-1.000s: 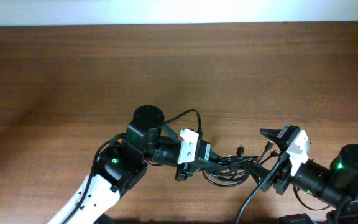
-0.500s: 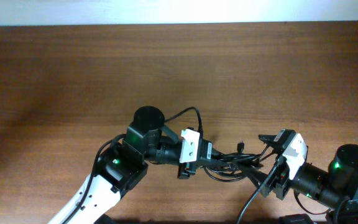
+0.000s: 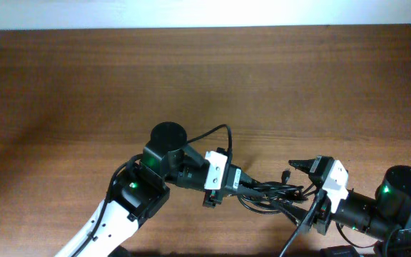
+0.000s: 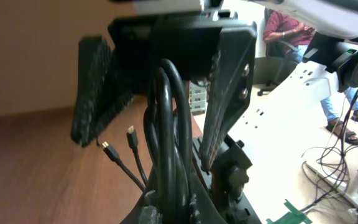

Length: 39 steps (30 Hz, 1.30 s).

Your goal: Untangle cables

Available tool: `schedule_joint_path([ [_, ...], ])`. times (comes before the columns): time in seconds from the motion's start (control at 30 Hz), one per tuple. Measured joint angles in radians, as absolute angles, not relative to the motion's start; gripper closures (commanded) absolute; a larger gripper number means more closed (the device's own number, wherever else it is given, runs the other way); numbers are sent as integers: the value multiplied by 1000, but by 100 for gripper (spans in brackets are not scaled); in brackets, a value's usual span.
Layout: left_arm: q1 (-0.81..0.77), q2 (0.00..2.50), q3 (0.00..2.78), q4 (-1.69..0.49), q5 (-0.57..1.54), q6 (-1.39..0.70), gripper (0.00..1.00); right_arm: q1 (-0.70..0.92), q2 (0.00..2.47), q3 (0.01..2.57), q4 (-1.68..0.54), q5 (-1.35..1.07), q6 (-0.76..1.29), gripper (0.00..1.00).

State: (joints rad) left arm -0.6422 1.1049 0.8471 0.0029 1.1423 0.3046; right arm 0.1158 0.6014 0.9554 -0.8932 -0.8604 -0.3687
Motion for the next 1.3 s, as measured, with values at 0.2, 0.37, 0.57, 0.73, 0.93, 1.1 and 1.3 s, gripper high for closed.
schedule_joint_path([
  [0.2,-641,1105,848,54,1116,299,100,121,601,955,-906,-915,-397,96],
  [0.37,-641,1105,849,58,1129,289,1,121,601,953,-875,-891,-392,96],
  [0.57,-442,1031,852,42,1241,58,1,120,601,952,-817,-881,-388,96],
  [0.73,-385,1026,859,-104,1325,31,1,120,601,949,-723,-939,-389,96],
  [0.93,-385,1027,860,-163,1355,27,26,120,602,949,-682,-1061,-389,96],
  [1.1,-386,1108,860,-169,1360,-17,33,120,603,949,-682,-1093,-388,96],
  [1.3,-444,1116,861,-56,1399,-35,63,120,618,949,-686,-1094,-389,96],
])
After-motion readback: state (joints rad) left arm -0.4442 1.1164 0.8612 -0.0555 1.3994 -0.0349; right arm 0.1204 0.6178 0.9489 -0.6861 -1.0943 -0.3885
